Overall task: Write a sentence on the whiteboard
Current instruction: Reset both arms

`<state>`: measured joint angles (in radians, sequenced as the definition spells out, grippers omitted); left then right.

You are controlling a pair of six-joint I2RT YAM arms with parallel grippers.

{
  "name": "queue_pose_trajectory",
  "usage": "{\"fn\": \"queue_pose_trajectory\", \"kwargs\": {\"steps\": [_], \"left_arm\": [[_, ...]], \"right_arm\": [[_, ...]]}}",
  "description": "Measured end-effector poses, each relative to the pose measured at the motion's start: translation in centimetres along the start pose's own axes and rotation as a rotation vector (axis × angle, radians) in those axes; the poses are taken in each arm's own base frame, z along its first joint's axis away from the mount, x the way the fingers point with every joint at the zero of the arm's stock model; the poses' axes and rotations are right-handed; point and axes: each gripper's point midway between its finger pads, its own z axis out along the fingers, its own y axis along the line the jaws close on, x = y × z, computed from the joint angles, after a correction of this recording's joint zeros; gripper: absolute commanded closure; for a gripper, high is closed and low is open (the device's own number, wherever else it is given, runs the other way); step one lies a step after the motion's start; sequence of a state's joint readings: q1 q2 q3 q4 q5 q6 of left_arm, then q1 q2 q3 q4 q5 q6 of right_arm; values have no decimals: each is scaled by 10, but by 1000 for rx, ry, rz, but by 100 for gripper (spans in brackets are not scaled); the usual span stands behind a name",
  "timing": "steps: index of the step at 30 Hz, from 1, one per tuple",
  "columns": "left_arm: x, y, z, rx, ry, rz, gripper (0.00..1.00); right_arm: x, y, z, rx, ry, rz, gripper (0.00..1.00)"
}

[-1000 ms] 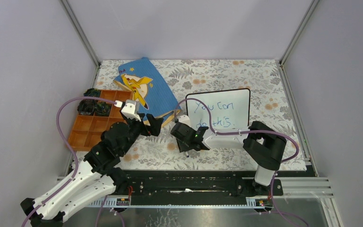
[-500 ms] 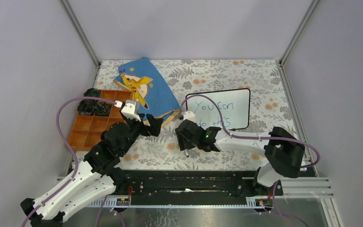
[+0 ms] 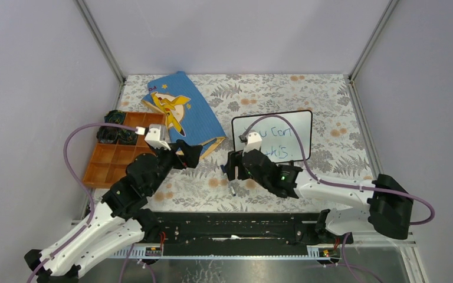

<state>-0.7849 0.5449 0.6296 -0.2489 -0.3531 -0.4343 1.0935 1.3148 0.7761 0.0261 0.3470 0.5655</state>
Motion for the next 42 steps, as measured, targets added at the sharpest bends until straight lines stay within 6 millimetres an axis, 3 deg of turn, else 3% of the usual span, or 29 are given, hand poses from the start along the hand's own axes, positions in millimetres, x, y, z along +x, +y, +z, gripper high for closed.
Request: {"fn": "queue_pose_trajectory", "kwargs": {"steps": [3,9,12,17,20,23,27,30,33,36,39,42], "left_arm": [[2,5,2,-61,19,-84,1],[17,22,11,-257,96,-233,1],[25,24,16,-325,173,-232,1],[23,21,23,-378,267,-142,1],[20,20,21,-354,281,-69,1],[9,14,14,-282,265,-19,1],[-24,2,5,-185,164,14,1],[-59,-8,4,-168,85,30,1],[-106,-20,9,-179,-13,27,1],[-146,-29,10,-190,-101,11,1],[-184,-41,6,-174,-188,-8,1],[-214,-50,-3,-143,-260,-21,1]], "right_arm": [[-25,-3,-6,13,-111,25,5],[-69,-3,-2,95,-193,7,2],[-112,-2,1,128,-240,50,1],[-197,-41,-19,184,-399,160,0],[-234,-56,-46,220,-488,136,0],[-283,-44,-87,205,-605,77,0],[-322,-41,-154,193,-762,21,0],[-346,-45,-207,223,-870,1,0],[-359,-45,-242,282,-947,-25,0],[-350,-37,-251,351,-969,-90,0],[-327,-47,-240,447,-918,-153,0],[-294,-63,-210,519,-811,-227,0]]}}
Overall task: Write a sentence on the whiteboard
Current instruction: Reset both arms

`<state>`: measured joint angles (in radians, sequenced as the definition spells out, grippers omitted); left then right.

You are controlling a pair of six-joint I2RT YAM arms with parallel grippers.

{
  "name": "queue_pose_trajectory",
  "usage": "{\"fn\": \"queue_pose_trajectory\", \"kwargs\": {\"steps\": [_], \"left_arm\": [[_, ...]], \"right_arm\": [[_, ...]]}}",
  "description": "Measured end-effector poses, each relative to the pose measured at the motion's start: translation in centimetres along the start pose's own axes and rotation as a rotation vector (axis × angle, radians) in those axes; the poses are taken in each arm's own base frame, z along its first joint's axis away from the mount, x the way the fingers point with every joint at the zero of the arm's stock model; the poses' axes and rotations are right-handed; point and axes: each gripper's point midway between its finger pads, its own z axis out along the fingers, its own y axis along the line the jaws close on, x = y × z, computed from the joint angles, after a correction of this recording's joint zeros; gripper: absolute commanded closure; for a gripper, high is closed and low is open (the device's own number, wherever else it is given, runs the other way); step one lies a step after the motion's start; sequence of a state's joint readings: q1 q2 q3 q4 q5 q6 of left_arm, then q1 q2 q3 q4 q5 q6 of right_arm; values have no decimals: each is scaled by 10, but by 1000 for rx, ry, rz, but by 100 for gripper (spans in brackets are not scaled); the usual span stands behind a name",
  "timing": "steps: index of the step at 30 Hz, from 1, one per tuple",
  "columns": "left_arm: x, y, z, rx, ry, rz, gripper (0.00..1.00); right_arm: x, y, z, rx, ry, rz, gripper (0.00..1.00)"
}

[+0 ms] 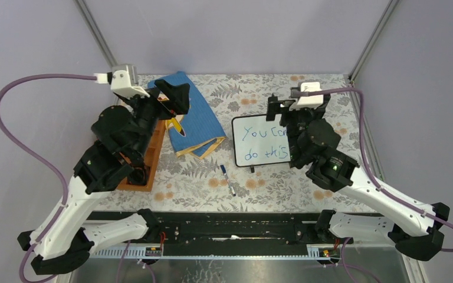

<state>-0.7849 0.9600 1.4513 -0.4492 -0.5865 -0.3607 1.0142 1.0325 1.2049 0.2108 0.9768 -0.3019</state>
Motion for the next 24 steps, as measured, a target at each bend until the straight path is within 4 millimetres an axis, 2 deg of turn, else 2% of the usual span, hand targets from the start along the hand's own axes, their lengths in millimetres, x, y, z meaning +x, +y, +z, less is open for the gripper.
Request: {"fn": "queue_pose_trajectory", "kwargs": {"steps": [2,4,7,13,19,24], "left_arm": [[-15,-3,-3,15,-36,-7,1],[-24,-5,-4,24,-57,-8,1],[-27,-6,-4,29,-70,-4,1],[-23,-10,0,42,-57,14,1],[-26,-10,-3,47,-64,12,1],[-29,-6,-9,51,-75,7,1]], "right_arm": [[28,1,-6,-13,53,-41,0],[44,-2,-11,-18,84,-42,0],[50,-8,-17,-16,106,5,0],[34,-15,-14,-20,112,151,0],[2,-21,-27,-101,29,318,0],[-12,-31,-32,-102,-12,369,0]]}}
